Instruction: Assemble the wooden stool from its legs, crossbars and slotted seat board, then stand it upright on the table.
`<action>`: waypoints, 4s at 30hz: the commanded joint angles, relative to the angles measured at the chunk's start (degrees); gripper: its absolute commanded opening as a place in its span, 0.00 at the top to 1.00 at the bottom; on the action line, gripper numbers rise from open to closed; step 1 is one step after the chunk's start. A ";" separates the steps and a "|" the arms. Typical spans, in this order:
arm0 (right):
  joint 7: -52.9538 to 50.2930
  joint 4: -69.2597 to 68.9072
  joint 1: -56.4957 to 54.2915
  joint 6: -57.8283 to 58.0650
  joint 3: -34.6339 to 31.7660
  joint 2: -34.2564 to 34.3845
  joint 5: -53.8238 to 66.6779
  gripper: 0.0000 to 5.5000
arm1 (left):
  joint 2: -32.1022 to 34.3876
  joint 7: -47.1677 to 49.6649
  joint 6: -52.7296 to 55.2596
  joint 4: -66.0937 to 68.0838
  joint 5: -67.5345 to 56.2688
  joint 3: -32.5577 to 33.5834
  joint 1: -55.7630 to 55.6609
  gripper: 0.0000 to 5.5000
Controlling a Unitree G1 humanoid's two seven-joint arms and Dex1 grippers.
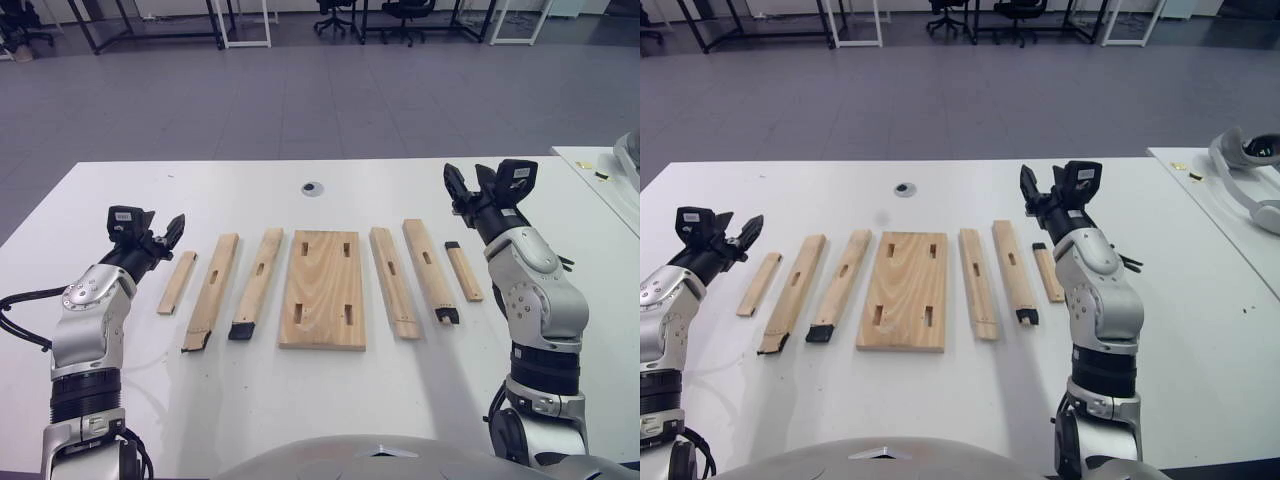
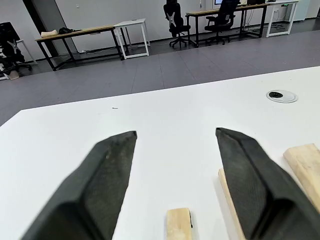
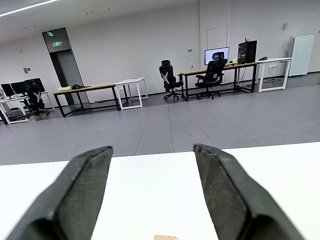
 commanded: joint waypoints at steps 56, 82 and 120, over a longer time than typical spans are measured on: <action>-18.42 -11.26 -11.01 12.48 -2.24 21.39 43.84 0.45 | -4.60 -18.73 -12.80 -10.44 0.59 -23.77 -19.85 0.76; -19.73 -9.69 -5.89 8.55 3.80 16.44 49.63 0.82 | -9.60 -18.60 -12.43 -12.44 1.99 -27.42 -19.41 0.76; -22.72 -14.41 7.17 15.89 17.46 6.70 0.20 0.92 | -4.78 -8.27 -23.06 -0.53 9.58 -14.79 5.04 0.57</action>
